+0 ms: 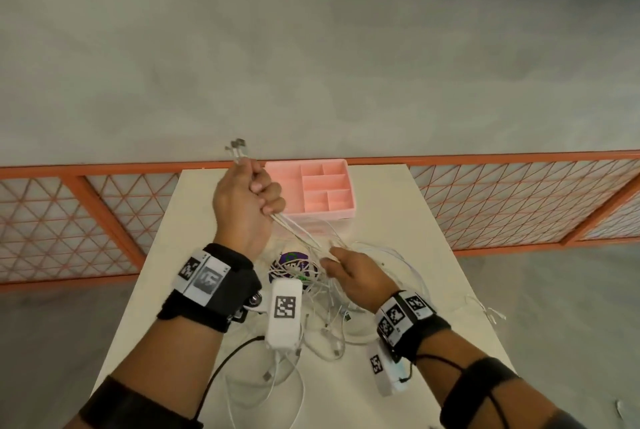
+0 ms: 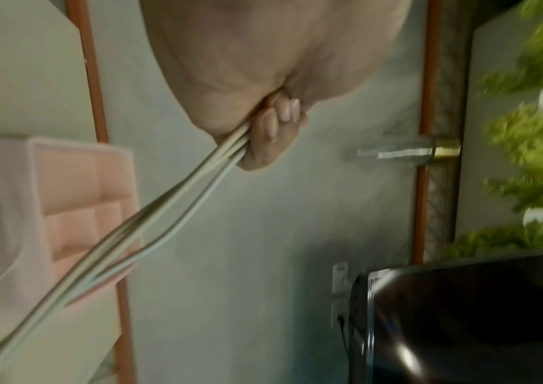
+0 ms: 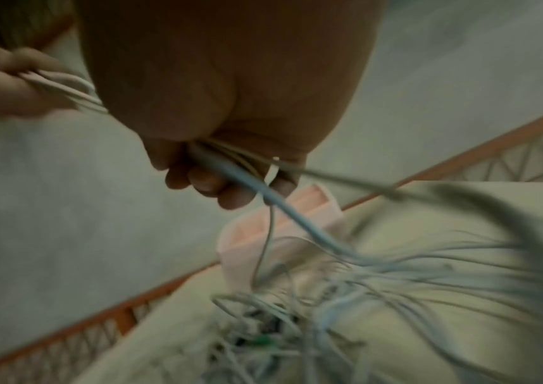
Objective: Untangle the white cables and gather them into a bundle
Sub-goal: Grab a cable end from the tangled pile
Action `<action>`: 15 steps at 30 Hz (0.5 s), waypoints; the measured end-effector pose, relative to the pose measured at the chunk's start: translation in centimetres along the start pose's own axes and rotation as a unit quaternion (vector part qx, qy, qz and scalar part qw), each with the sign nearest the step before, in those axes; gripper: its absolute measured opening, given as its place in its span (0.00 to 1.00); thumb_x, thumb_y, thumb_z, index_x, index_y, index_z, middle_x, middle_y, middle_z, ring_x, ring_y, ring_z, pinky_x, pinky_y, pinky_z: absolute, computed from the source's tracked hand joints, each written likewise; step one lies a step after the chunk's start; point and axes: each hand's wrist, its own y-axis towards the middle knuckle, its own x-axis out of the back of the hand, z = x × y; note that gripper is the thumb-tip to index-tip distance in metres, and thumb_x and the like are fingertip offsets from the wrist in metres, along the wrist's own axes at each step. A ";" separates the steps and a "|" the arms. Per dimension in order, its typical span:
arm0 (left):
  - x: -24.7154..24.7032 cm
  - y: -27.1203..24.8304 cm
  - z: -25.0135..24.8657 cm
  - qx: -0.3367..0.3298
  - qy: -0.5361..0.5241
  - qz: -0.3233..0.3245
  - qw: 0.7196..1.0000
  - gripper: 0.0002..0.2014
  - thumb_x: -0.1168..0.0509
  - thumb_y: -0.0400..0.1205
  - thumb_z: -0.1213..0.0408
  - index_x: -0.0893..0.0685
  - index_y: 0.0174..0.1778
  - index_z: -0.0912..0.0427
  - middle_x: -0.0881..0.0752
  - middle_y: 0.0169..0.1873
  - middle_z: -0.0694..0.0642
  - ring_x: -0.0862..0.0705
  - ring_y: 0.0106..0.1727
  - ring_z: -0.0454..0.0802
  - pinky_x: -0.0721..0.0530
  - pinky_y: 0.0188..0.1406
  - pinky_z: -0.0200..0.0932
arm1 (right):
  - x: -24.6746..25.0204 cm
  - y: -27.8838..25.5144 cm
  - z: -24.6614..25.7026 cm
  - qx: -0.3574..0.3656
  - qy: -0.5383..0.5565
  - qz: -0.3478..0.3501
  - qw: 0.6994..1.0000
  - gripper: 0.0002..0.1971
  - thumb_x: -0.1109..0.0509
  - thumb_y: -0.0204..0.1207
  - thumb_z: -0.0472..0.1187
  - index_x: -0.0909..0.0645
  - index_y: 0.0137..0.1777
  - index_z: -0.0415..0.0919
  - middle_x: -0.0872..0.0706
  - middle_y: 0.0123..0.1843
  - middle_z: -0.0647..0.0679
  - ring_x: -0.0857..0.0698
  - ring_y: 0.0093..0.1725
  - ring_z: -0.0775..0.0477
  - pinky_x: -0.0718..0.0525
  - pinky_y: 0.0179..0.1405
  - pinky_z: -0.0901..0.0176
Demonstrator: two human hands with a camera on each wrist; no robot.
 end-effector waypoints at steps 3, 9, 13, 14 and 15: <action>1.4 0.8 -2.3 -0.043 -0.018 -0.026 0.999 0.17 0.51 0.93 0.60 0.27 0.38 0.55 0.34 0.22 0.47 0.41 0.20 0.41 0.39 0.17 0.35 | -0.2 -0.6 -4.0 -0.025 -0.070 0.019 0.997 0.13 0.44 0.87 0.53 0.26 0.42 0.51 0.17 0.38 0.50 0.19 0.39 0.46 0.22 0.44 0.51; 2.0 2.1 -6.1 -0.113 -0.052 -0.045 0.991 0.17 0.51 0.91 0.61 0.28 0.37 0.54 0.35 0.24 0.47 0.42 0.22 0.43 0.41 0.18 0.36 | -0.7 -3.5 -9.1 -0.179 -0.090 0.076 0.977 0.16 0.42 0.87 0.50 0.26 0.36 0.53 0.15 0.41 0.49 0.15 0.47 0.43 0.21 0.51 0.53; 1.9 2.4 -6.6 -0.122 -0.044 -0.046 0.991 0.17 0.50 0.92 0.60 0.27 0.37 0.53 0.36 0.24 0.47 0.43 0.23 0.43 0.42 0.18 0.37 | -0.9 -3.8 -9.6 -0.211 -0.053 0.036 0.975 0.25 0.43 0.77 0.67 0.17 0.33 0.51 0.11 0.41 0.48 0.13 0.44 0.45 0.16 0.51 0.48; 1.8 2.4 -6.3 -0.119 -0.041 -0.045 0.991 0.17 0.50 0.92 0.60 0.28 0.36 0.53 0.36 0.24 0.47 0.43 0.22 0.43 0.42 0.18 0.36 | -0.9 -3.4 -9.5 -0.212 -0.034 0.016 0.977 0.29 0.46 0.72 0.74 0.15 0.34 0.52 0.11 0.40 0.49 0.13 0.43 0.47 0.16 0.52 0.48; 1.8 2.5 -5.8 -0.114 -0.035 -0.044 0.992 0.17 0.50 0.92 0.60 0.28 0.36 0.53 0.36 0.23 0.47 0.43 0.22 0.42 0.42 0.17 0.36 | -0.7 -2.9 -8.8 -0.205 -0.015 -0.005 0.979 0.32 0.49 0.70 0.77 0.14 0.34 0.53 0.11 0.39 0.50 0.13 0.44 0.49 0.17 0.53 0.48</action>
